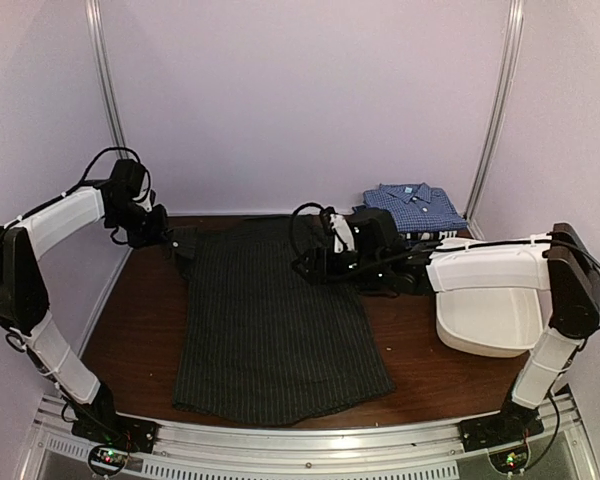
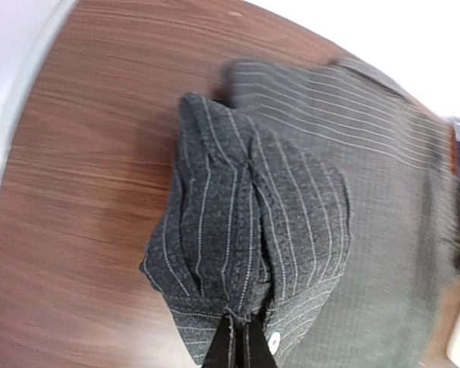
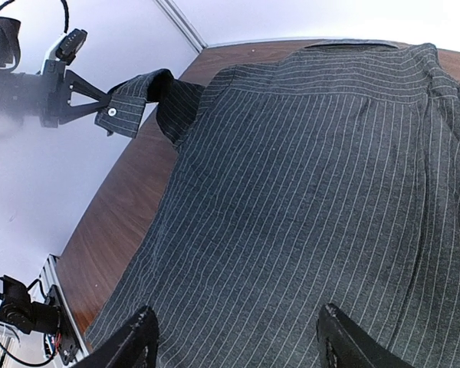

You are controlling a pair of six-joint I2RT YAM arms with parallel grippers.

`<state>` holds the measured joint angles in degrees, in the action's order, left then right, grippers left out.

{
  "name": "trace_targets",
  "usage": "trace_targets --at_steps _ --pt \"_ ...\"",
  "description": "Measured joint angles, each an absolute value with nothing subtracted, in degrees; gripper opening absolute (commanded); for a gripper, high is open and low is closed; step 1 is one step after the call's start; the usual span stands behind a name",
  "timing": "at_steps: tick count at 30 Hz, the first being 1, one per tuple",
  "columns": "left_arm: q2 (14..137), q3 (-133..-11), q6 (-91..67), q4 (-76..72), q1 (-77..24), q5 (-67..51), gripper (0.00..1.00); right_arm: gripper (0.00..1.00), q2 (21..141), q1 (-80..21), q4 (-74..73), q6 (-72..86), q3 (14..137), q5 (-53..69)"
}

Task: Fold and stack the long sleeve shirts
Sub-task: Pass from the left arm to the right

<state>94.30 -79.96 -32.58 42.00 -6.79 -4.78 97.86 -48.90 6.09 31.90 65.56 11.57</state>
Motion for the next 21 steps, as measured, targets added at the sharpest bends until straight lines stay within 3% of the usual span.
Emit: trace_targets --at_steps 10,21 --pt "89.17 -72.51 -42.59 32.14 -13.61 -23.79 0.0 0.79 102.32 -49.56 12.93 35.48 68.84 15.64" --pt "89.41 -67.77 -52.4 20.71 -20.99 -29.19 0.0 0.87 111.28 -49.8 25.8 46.83 72.86 22.13"
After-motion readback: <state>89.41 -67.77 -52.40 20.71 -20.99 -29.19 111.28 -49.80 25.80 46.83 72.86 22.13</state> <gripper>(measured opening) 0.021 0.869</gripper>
